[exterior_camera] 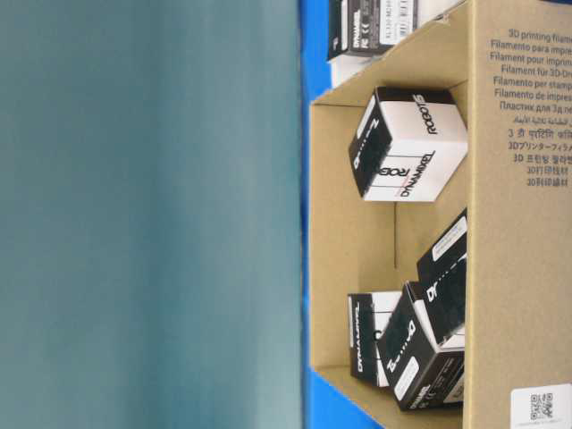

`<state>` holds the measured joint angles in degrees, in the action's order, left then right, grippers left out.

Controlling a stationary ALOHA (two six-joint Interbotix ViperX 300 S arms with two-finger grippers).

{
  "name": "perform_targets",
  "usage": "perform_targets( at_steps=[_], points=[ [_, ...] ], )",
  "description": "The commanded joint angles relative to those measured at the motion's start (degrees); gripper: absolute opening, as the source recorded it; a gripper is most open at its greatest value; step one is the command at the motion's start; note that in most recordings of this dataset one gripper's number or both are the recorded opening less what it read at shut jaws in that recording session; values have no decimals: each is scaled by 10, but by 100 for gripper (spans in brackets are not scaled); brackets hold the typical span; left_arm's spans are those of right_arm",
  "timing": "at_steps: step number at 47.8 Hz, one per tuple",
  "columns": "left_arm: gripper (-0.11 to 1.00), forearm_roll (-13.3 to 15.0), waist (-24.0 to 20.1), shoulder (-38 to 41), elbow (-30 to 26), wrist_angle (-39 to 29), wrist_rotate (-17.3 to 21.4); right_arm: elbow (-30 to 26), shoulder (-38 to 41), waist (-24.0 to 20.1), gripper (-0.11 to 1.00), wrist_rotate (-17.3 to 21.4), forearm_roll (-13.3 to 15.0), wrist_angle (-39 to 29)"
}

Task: Pick a box that is randomly placed inside the cardboard box.

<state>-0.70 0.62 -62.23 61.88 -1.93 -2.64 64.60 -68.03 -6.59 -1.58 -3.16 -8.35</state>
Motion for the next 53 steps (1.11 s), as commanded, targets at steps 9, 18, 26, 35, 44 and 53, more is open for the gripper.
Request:
perform_targets(
  at_steps=[9, 18, 26, 35, 44, 53],
  points=[
    [-7, -2, 0, 5, -6, 3, 0, -4, 2, 1, 99, -4, 0, 8],
    [-7, -2, 1, 5, -6, 3, 0, -4, 2, 1, 99, -3, 0, 13],
    [-7, -1, 1, 5, -5, 2, 0, -4, 2, 1, 99, -4, 0, 16],
    [-7, -2, 1, 6, -5, 3, 0, -4, 2, 1, 99, -4, 0, 16],
    [-7, -2, 1, 6, -5, 3, 0, -4, 2, 1, 99, -4, 0, 17],
    [-7, -2, 1, 6, -5, 3, 0, -4, 2, 1, 99, -4, 1, 16]
  ],
)
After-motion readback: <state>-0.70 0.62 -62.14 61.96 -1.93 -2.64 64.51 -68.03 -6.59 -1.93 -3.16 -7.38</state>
